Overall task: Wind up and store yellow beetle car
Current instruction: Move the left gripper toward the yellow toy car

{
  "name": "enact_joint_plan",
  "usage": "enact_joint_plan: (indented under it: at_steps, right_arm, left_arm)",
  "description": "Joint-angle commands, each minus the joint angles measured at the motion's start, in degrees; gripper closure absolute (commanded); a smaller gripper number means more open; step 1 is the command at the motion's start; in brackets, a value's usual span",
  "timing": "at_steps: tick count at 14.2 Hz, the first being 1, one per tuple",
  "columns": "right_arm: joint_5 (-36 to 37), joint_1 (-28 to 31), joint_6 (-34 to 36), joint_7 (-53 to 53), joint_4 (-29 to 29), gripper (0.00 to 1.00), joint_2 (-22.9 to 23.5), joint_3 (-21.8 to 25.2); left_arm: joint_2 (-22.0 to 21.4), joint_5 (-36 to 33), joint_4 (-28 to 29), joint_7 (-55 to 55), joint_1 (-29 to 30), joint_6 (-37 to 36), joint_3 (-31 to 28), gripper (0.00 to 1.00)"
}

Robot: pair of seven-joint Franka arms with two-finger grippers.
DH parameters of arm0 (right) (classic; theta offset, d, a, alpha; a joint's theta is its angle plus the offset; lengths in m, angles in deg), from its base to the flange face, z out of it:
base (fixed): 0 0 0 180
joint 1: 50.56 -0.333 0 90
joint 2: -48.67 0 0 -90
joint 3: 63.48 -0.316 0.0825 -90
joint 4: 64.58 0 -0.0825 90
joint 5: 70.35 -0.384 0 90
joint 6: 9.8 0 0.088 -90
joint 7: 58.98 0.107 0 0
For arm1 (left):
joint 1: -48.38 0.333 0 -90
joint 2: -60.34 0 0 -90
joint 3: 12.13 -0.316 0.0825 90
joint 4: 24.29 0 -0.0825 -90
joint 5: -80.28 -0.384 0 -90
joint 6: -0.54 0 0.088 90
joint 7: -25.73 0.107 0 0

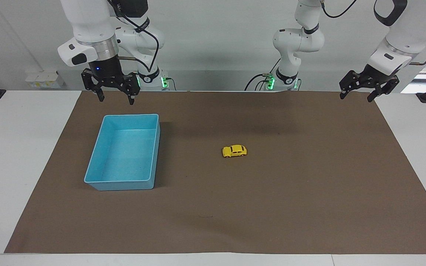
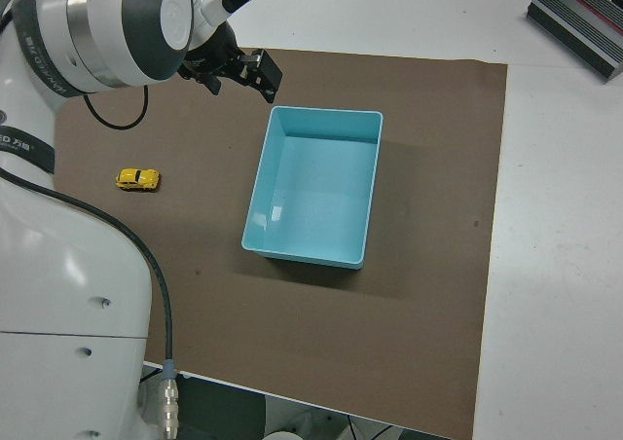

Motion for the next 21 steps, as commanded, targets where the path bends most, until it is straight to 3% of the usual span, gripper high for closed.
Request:
enact_joint_plan:
  at_steps: [1,5,8,14,21]
  right_arm:
    - [-1.68,0.55,0.86,0.39,-0.09,0.00,-0.61,-0.52]
    - [-1.86,-0.32,1.65,0.39,0.00,0.00,-0.97,0.18]
    - [-1.95,-7.86,1.92,0.39,0.09,0.00,-0.97,8.24]
    - [-4.32,-7.36,1.92,0.30,0.09,0.00,-1.05,8.70]
    - [-4.32,-7.01,1.65,0.21,0.09,0.00,-1.05,8.88]
  left_arm:
    - [-0.05,-0.25,0.81,0.79,-2.50,0.13,0.21,0.00]
    - [1.70,-0.25,0.81,9.56,-6.11,2.50,0.21,0.00]
    - [2.67,0.02,0.90,15.03,-8.84,4.35,0.21,0.00]
    - [6.10,3.44,1.68,28.37,-12.98,9.97,0.56,0.00]
    - [13.64,6.34,2.21,46.92,-15.43,15.50,0.56,0.00]
